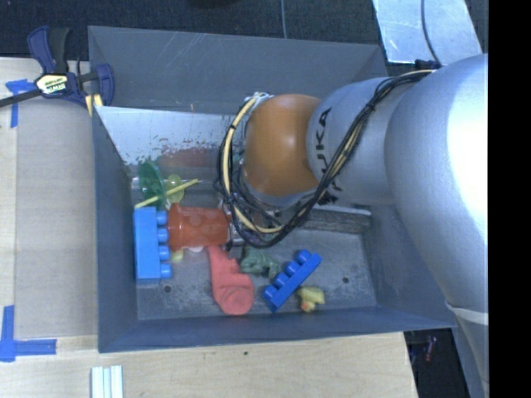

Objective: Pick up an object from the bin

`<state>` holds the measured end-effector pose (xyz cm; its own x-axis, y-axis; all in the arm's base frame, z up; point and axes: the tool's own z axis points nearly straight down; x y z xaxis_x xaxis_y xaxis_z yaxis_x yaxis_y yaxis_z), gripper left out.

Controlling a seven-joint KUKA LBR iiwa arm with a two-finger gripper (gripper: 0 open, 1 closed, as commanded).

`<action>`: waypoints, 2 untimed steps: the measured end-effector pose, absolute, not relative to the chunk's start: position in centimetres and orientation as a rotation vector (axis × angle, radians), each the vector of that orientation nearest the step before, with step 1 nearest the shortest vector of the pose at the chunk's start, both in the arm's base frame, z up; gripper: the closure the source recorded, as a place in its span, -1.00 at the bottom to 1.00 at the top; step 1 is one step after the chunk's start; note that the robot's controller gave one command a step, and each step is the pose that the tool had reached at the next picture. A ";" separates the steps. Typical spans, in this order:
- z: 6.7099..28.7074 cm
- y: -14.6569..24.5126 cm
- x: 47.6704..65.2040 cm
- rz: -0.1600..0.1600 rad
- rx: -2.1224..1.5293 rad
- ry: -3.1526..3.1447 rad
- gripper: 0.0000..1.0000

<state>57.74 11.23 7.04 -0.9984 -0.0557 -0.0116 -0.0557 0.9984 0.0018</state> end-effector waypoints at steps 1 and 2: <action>7.0 11.2 57.7 0.003 -0.087 3.129 1.00; 12.7 12.3 56.3 0.002 -0.095 3.133 1.00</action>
Offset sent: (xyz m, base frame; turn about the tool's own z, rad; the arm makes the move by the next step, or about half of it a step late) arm -0.0250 0.0211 0.1109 -0.0062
